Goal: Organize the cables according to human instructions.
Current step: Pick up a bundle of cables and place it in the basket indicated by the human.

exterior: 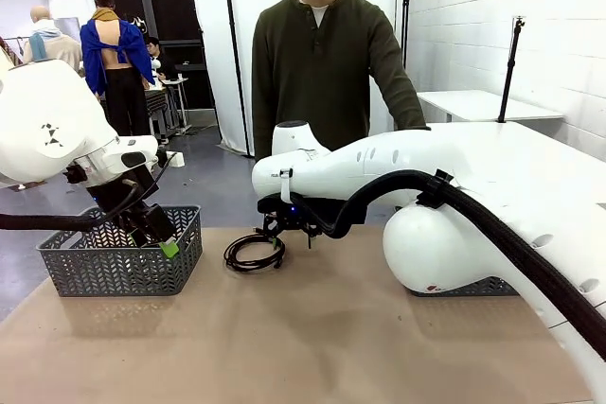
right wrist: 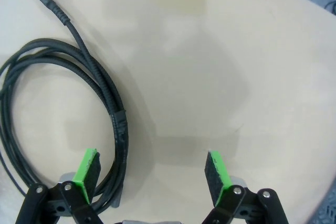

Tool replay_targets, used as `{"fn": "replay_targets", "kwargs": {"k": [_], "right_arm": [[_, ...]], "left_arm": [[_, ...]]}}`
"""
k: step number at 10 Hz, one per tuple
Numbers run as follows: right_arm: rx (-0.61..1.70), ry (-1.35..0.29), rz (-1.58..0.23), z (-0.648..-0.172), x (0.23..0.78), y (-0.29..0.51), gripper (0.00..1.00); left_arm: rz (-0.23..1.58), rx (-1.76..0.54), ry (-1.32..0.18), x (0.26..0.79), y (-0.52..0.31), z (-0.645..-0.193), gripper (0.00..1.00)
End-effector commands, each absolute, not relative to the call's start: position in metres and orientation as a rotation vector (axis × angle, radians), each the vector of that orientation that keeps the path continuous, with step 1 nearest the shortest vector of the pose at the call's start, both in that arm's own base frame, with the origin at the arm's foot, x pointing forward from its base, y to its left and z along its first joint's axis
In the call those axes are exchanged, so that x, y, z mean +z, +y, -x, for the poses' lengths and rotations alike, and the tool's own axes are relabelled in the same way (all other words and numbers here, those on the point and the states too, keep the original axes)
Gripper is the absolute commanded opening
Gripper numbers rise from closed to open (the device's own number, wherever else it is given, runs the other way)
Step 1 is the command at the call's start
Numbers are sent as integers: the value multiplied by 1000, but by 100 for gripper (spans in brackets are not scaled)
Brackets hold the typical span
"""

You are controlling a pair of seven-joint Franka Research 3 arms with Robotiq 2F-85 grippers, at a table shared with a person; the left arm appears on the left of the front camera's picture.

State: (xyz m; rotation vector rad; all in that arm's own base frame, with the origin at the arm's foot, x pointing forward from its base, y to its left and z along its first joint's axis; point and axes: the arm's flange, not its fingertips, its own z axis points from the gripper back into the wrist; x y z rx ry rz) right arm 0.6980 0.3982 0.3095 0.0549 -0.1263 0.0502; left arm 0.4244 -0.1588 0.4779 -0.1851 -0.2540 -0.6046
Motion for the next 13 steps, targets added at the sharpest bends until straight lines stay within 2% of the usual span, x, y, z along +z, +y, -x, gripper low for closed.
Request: {"fn": "replay_targets", "kwargs": {"k": [1, 9, 10, 13], "right_arm": [[31, -114, -33, -715, 311, 412, 100], [24, -74, 3, -722, 302, 414, 100], [20, -63, 4, -721, 302, 413, 86], [24, -62, -13, -722, 302, 409, 35]], "left_arm": [[183, -595, -260, 479, -159, -424, 100], [183, -595, -260, 479, -159, -424, 100], [183, -595, -260, 479, -159, -424, 100], [183, -595, -260, 479, -159, -424, 100]]}}
